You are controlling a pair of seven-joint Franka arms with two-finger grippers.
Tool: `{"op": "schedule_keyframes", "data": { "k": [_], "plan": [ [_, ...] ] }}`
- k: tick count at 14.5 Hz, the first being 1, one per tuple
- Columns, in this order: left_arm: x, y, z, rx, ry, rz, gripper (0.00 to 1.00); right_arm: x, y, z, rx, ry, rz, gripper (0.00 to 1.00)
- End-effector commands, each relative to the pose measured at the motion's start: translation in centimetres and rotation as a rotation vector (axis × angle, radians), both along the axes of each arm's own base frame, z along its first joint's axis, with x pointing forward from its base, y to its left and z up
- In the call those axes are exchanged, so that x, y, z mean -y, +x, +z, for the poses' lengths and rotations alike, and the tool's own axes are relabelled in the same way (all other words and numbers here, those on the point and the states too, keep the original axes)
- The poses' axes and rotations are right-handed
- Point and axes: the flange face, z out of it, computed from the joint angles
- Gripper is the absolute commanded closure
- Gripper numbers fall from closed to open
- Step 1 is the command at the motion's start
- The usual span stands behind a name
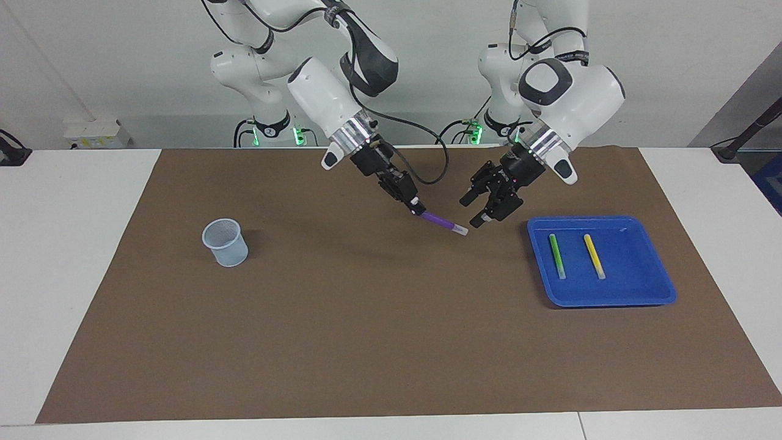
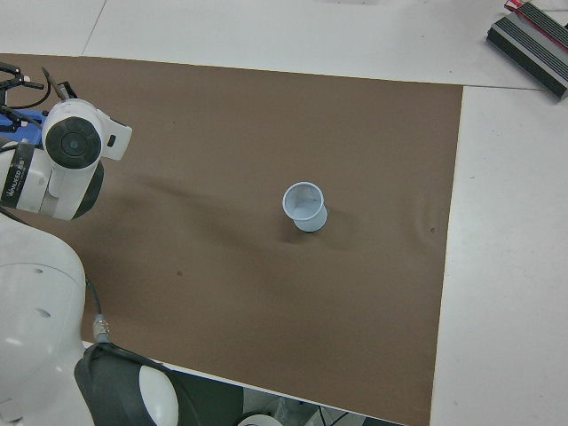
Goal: Right arm passes pens to left for tray arrangement
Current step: 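Lift the purple pen with the right gripper while the left gripper approaches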
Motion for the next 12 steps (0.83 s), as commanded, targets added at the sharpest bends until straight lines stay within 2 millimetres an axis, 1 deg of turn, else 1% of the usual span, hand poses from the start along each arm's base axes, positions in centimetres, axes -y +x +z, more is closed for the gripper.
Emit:
{"op": "schedule_keyframes", "data": {
  "k": [1,2,6,8,9,12],
  "plan": [
    [2.7,-2.8,-0.4,-0.017,-0.027,0.101,0.16,0.0,0.2,0.0,0.003,0.019,-0.019,1.0],
    [3.4,-3.1,-0.4,-0.029,-0.034,0.108,0.16,0.0,0.2,0.0,0.003,0.018,-0.017,1.0],
    [4.1,-3.4,-0.4,-0.041,-0.042,0.121,0.16,0.0,0.2,0.0,0.005,0.017,-0.017,1.0],
    [5.3,-3.9,-0.6,-0.027,-0.043,0.143,0.19,0.0,0.2,0.0,0.008,0.015,-0.014,1.0],
    [5.1,-4.0,-0.9,-0.019,-0.038,0.164,0.19,0.0,0.2,0.0,0.008,0.015,-0.014,1.0],
    [5.4,-4.1,-1.0,-0.005,-0.034,0.166,0.2,0.0,0.2,0.0,0.008,0.014,-0.012,1.0]
  ]
}}
